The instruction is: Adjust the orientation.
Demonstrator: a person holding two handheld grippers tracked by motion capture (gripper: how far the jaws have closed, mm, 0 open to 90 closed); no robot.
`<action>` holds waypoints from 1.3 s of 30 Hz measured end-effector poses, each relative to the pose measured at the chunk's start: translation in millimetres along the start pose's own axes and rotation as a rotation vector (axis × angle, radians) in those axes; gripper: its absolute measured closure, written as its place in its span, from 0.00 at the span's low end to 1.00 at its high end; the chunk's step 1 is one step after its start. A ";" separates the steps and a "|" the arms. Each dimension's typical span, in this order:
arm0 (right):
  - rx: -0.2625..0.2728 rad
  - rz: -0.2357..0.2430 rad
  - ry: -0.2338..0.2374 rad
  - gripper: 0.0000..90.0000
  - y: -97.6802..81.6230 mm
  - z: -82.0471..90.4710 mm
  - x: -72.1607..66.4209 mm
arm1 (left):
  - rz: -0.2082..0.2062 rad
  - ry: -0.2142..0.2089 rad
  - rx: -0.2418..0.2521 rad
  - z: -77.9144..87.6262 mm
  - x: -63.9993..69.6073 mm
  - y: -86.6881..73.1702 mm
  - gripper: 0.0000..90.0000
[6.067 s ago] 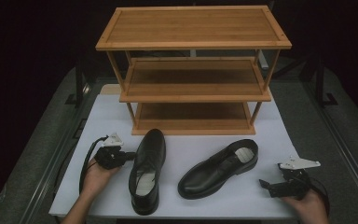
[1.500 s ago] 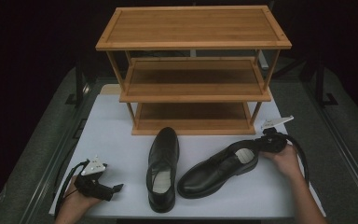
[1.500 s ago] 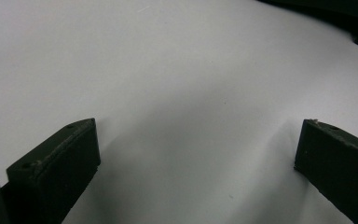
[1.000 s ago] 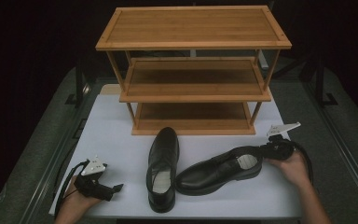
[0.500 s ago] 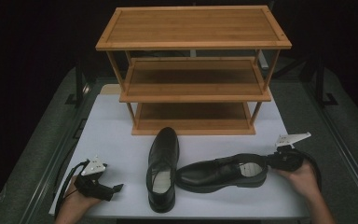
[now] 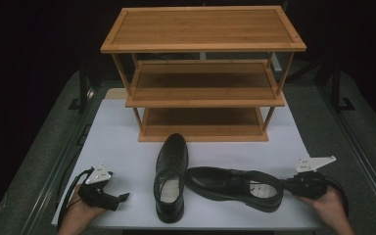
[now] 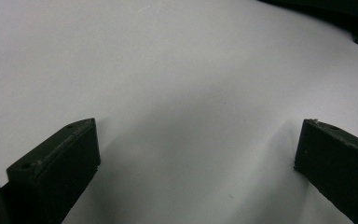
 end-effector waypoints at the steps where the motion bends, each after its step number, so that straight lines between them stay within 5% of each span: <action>1: 0.000 0.003 0.005 1.00 -1.5 1.2 -2.7 | 0.000 0.000 -0.001 0.0 0.0 0.0 0.00; 12: -0.006 0.049 0.067 1.00 -10.2 8.1 -33.2 | 0.000 -0.001 -0.002 0.0 0.0 0.1 0.00; 20: 0.005 0.091 0.133 1.00 0.1 0.2 -49.6 | 0.000 -0.001 -0.002 0.0 -0.1 0.1 0.00; 39: 0.006 0.151 0.204 1.00 17.7 -14.9 -69.1 | 0.000 -0.001 -0.003 0.0 -0.1 0.2 0.00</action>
Point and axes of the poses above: each handheld gripper's, and its own axes: z roughly backward along the jaws, y roughly out of its top, x roughly to its right, the point moved 2 cm from there along -z, roughly forward along the jaws, and after that the axes turned 11 degrees about -y, right-handed, at the moved point
